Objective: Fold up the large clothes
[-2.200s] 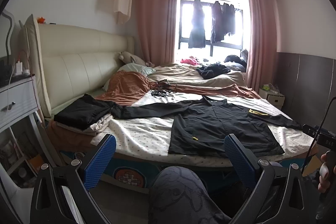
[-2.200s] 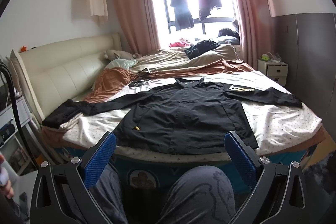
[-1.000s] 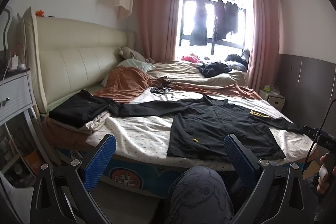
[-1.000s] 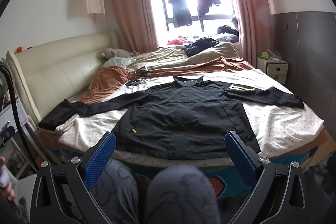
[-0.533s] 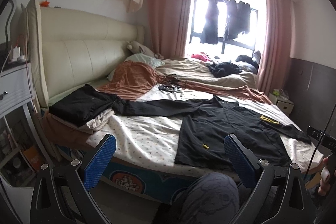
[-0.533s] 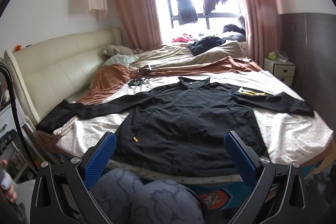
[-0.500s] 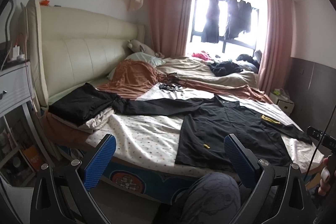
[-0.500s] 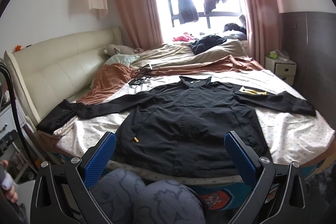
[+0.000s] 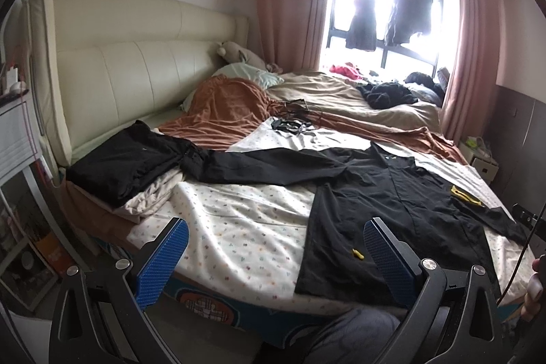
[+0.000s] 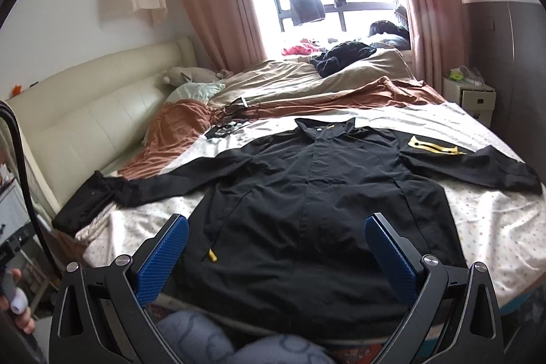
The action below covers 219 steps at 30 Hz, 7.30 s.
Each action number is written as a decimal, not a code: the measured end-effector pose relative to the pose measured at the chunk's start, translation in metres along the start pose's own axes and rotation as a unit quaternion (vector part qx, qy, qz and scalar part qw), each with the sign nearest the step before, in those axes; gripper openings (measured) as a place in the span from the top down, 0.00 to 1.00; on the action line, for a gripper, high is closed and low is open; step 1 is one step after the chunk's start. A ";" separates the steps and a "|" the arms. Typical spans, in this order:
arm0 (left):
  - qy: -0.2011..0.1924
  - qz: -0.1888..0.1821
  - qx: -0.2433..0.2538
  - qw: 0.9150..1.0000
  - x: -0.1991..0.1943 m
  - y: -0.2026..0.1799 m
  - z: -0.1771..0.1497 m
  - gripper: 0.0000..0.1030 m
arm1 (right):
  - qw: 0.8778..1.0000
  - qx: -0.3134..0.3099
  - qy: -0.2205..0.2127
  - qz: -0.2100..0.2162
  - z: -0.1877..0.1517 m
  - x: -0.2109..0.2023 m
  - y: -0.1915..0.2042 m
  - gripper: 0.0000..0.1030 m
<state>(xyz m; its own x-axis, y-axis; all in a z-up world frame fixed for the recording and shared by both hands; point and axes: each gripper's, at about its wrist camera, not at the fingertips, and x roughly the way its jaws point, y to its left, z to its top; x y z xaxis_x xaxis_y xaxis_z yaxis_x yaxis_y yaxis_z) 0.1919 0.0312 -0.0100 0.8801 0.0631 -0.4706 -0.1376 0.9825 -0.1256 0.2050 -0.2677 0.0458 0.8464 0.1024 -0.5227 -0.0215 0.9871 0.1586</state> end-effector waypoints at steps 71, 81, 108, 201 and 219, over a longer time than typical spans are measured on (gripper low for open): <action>0.255 0.150 -0.278 0.914 0.446 0.178 0.024 0.55 | 0.964 0.156 0.198 0.089 0.032 0.469 0.038 0.79; 0.211 0.148 -0.272 0.927 0.442 0.184 0.048 0.98 | 0.950 0.206 0.195 0.130 0.032 0.490 0.033 0.86; 0.009 -0.031 -0.094 0.995 0.367 -0.002 0.285 0.99 | 0.904 0.310 0.247 0.162 0.025 0.562 0.013 0.92; 0.222 -0.087 -0.191 0.952 0.436 -0.058 0.055 0.59 | 0.961 0.161 0.193 -0.115 0.053 0.407 -0.176 0.70; 0.228 -0.084 -0.164 0.956 0.435 -0.075 0.054 0.59 | 0.914 0.356 0.086 -0.175 0.042 0.287 -0.350 0.69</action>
<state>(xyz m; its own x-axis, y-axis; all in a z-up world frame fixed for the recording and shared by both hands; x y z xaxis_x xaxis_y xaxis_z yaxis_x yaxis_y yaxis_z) 0.6099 -0.0059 -0.1578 0.6229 -0.2469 -0.7423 -0.2130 0.8595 -0.4647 0.4774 -0.5887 -0.1243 0.6378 -0.1260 -0.7598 0.6375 0.6399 0.4290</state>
